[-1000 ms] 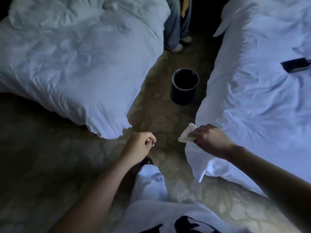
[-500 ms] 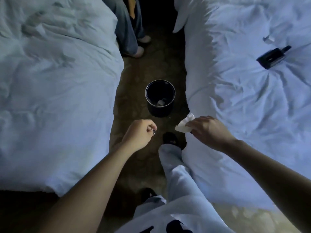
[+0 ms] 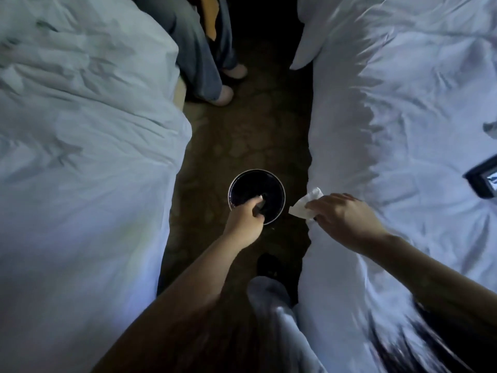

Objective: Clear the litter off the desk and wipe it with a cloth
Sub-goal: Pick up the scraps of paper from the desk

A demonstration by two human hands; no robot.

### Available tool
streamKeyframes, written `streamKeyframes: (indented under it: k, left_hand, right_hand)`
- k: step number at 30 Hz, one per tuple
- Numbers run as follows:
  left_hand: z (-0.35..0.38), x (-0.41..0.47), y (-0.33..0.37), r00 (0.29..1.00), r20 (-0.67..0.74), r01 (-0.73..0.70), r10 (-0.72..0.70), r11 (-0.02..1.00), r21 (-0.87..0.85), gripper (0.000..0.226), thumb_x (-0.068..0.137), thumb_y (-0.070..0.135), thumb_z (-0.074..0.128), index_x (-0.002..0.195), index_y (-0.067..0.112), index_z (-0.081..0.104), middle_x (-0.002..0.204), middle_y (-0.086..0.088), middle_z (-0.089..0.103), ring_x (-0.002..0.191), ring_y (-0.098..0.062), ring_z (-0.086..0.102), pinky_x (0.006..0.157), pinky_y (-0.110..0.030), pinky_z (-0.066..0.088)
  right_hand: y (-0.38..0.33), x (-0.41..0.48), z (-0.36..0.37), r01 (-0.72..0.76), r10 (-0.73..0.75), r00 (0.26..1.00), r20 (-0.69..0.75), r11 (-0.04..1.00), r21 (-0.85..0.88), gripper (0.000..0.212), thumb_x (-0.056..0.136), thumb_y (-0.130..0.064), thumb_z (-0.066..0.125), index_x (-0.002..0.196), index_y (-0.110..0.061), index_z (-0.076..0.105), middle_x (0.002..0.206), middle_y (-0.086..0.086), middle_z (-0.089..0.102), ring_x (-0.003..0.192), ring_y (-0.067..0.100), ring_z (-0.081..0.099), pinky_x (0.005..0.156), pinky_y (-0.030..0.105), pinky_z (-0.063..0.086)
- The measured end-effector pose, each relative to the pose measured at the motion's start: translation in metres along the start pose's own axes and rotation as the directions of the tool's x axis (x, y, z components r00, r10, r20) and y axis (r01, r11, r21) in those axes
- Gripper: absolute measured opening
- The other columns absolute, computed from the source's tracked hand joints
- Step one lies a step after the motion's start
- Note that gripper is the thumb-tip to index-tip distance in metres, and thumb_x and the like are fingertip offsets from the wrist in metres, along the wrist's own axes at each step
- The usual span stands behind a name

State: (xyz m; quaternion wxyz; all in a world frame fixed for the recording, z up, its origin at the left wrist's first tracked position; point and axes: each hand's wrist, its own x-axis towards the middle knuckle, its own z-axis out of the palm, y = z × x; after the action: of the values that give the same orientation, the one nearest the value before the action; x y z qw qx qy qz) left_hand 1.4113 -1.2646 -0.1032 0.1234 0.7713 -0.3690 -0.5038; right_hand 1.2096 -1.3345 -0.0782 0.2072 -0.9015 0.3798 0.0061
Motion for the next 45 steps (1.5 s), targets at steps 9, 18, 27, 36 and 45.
streamKeyframes:
  k: [9,18,27,36,45]
  left_hand:
    - [-0.021,0.027,-0.018,0.999,-0.038,0.02,-0.017,0.996,0.086,0.033,0.093,0.011,0.049,0.125,0.014,0.058,0.119,-0.006,0.063,0.096,-0.012,0.06,0.074,-0.013,0.039]
    - [-0.039,0.022,-0.014,0.998,-0.036,-0.054,0.06,0.986,0.157,0.027,0.094,0.014,0.051,0.119,0.016,0.061,0.122,-0.001,0.059,0.096,-0.005,0.051,0.08,-0.018,0.039]
    - [-0.059,-0.011,0.041,0.957,0.098,-0.29,0.274,0.873,0.393,0.027,0.095,0.02,0.048,0.12,0.02,0.059,0.121,0.003,0.059,0.105,-0.016,0.057,0.089,-0.037,0.049]
    - [-0.049,-0.068,0.091,0.703,0.445,-0.695,0.554,0.407,0.593,0.027,0.096,0.027,0.043,0.12,0.027,0.056,0.117,0.006,0.059,0.091,-0.011,0.054,0.065,-0.024,0.039]
    - [0.039,-0.193,0.105,0.31,0.851,-0.938,0.424,-0.01,0.347,0.027,0.096,0.026,0.042,0.116,0.021,0.059,0.113,0.002,0.062,0.1,-0.019,0.059,0.085,-0.034,0.048]
  right_hand:
    - [0.018,0.084,0.063,0.037,-0.039,0.998,0.041,0.998,0.049,0.029,0.074,0.003,0.066,0.102,-0.004,0.07,0.093,0.017,0.071,0.081,0.035,0.067,0.072,0.04,0.052]
    - [0.036,0.106,0.09,-0.298,0.157,0.858,0.489,0.928,0.225,0.08,0.09,-0.048,0.054,0.15,-0.03,0.005,0.158,0.0,0.015,0.144,0.021,0.014,0.115,0.041,0.019]
    - [0.006,0.052,0.012,-0.299,0.249,0.934,0.257,0.937,0.178,0.045,0.097,-0.035,0.045,0.14,-0.025,0.038,0.134,0.004,0.052,0.111,0.022,0.055,0.084,0.033,0.046]
    - [-0.08,-0.077,-0.061,-0.459,0.47,0.877,-0.096,0.881,0.117,0.037,0.097,-0.037,0.044,0.132,-0.025,0.051,0.123,0.001,0.061,0.111,0.021,0.056,0.087,0.034,0.047]
    - [-0.195,-0.265,-0.044,-0.788,0.88,0.372,-0.295,0.467,0.4,0.031,0.096,-0.038,0.045,0.123,-0.027,0.058,0.116,-0.005,0.064,0.104,0.016,0.059,0.082,0.033,0.048]
